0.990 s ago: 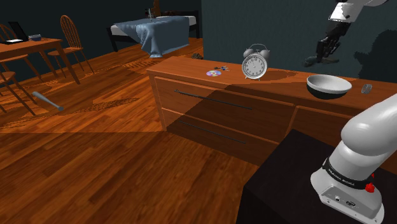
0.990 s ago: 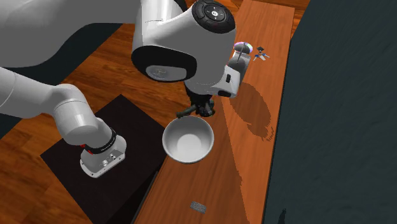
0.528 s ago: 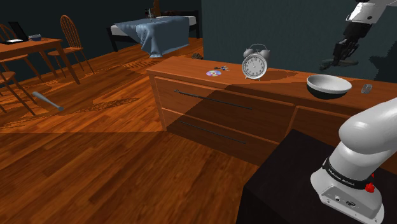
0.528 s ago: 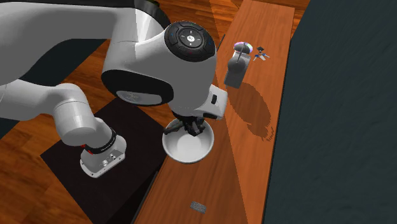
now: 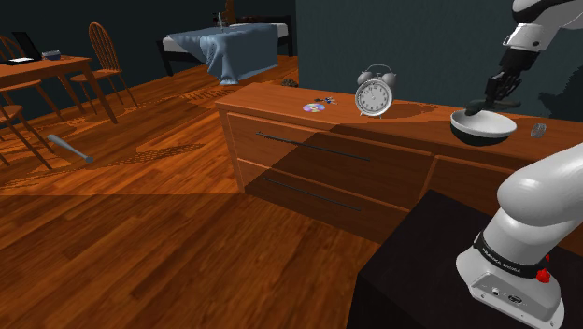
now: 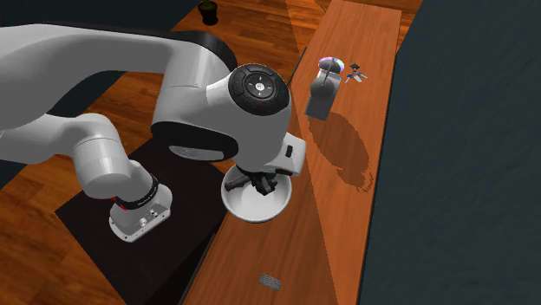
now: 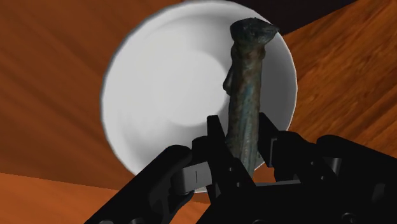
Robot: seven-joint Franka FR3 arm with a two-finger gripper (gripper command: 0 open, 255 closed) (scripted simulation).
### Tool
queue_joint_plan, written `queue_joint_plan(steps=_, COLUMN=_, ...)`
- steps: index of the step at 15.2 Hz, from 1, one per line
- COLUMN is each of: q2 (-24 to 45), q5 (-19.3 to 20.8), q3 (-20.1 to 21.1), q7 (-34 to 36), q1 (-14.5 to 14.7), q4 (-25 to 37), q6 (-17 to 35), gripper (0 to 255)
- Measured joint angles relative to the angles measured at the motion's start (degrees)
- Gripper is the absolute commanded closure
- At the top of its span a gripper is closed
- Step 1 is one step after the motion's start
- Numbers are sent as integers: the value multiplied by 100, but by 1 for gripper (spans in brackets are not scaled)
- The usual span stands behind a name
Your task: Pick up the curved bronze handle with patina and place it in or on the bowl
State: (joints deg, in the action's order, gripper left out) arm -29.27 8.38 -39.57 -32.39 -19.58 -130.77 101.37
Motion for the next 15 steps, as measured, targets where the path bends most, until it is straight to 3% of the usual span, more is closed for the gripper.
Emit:
queue_joint_plan(steps=5, q2=68, q5=18, q3=-89, q7=-39, q1=4, q4=-312, q6=374, gripper=255)
queue_joint_plan(steps=11, q2=78, q5=23, q3=-108, q7=-54, q1=1, q4=-344, q6=419, gripper=255)
queue_joint_plan(steps=12, q2=78, q5=23, q3=-108, q7=-54, q1=1, q4=-344, q6=419, gripper=0)
queue_joint_plan(steps=15, q2=78, q5=23, q3=-108, q7=-54, q1=1, q4=-344, q6=419, gripper=0)
